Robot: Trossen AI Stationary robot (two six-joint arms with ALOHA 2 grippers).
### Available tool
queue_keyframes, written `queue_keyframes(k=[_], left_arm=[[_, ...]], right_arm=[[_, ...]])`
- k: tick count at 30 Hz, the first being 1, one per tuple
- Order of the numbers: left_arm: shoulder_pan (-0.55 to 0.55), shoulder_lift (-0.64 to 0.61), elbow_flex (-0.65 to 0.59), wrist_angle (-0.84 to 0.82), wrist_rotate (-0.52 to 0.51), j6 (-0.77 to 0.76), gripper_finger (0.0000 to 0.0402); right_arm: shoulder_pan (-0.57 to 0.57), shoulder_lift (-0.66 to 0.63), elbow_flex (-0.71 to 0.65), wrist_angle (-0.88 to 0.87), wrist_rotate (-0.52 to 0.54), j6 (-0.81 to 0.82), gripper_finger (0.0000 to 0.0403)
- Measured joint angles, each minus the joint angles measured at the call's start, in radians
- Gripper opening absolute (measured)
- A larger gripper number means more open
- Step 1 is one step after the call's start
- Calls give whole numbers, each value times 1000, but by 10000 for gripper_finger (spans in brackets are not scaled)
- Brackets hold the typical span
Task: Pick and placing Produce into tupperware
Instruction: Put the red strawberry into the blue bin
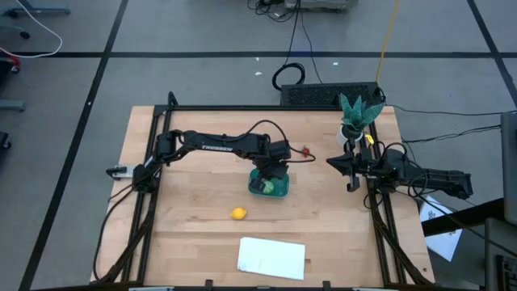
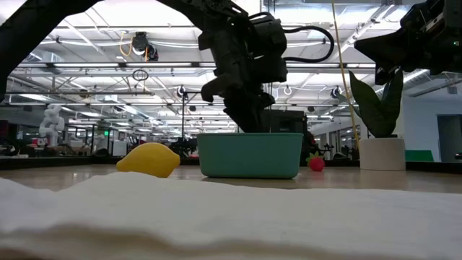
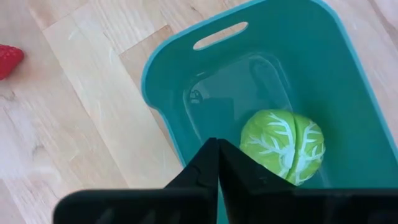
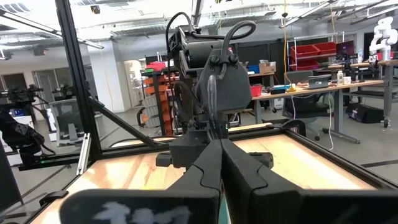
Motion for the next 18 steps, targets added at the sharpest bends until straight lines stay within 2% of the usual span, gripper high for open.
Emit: queue_keyframes(k=[5,9,18], left_arm=[[-1,-18,-1,-42,-73,4,4],[-1,-79,-1,-102,-147,3,6],[0,-267,-1,-187,-177,-26,5]], right_arm=[[0,0,0,0,0,0,0],[0,0,0,0,0,0,0],[0,1,0,1,0,3,0]])
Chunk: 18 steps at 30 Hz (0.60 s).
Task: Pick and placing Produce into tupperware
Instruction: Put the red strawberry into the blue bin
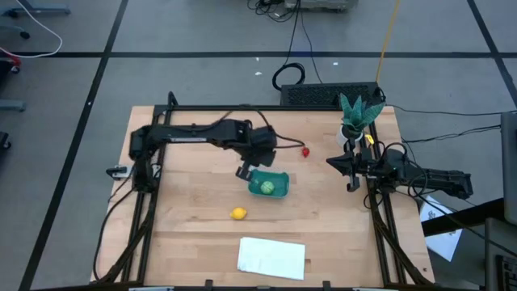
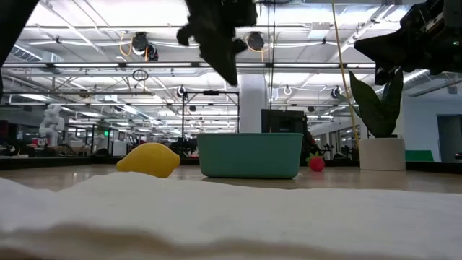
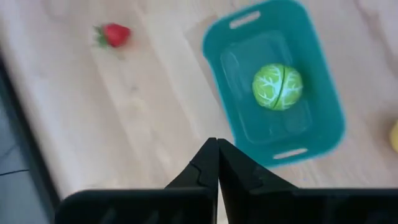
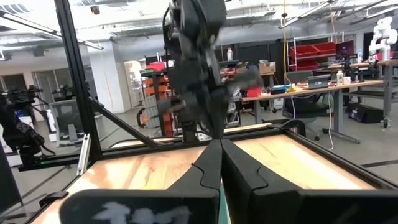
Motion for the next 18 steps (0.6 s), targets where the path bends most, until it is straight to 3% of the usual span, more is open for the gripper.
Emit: queue_keyframes(k=[18], left_arm=[[32,-317,0,-128,-1,-164,10]], right_arm=[[0,11,0,12,0,4,0]])
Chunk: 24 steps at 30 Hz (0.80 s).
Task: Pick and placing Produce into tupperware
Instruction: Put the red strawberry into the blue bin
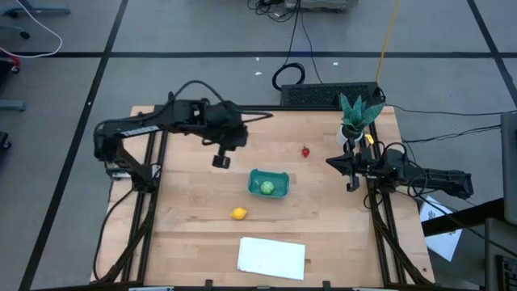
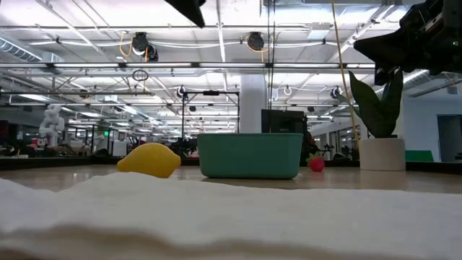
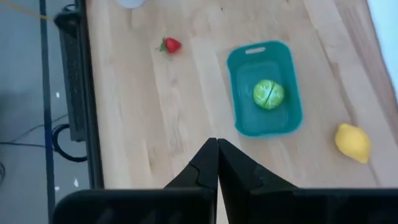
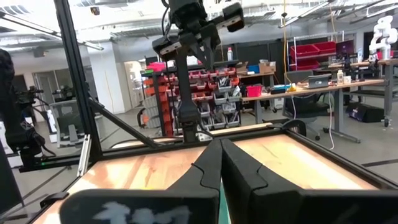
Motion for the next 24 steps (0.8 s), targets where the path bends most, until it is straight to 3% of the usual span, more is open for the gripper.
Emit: queue_keyframes(k=[17,24], left_arm=[[11,-237,0,-46,2,-56,10],[11,-329,0,-68,66,-72,10]], right_arm=[[0,0,0,2,0,0,0],[0,0,0,2,0,0,0]])
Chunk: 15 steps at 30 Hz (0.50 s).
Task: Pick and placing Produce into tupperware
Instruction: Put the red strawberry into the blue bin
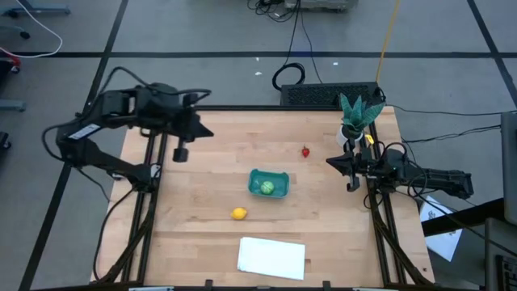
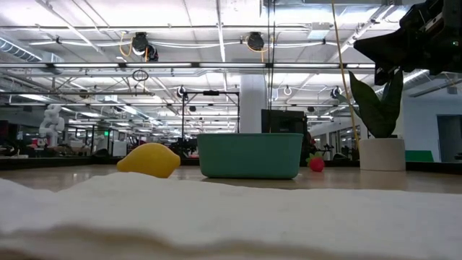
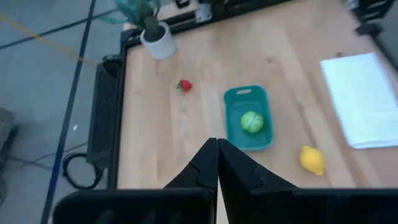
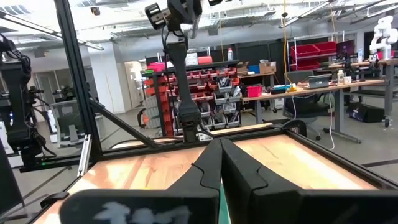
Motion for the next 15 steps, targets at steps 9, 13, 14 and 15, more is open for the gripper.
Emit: queue_keyframes(k=[9,13,14,15], left_arm=[[0,-109,-61,51,94,9,10],[0,-160,-144,56,77,26,10],[0,-175,-169,59,74,26,10],[0,-190,-198,65,72,23,10]], right_arm=[[0,0,0,0,0,0,0],[0,0,0,0,0,0,0],[0,0,0,0,0,0,0],[0,0,0,0,0,0,0]])
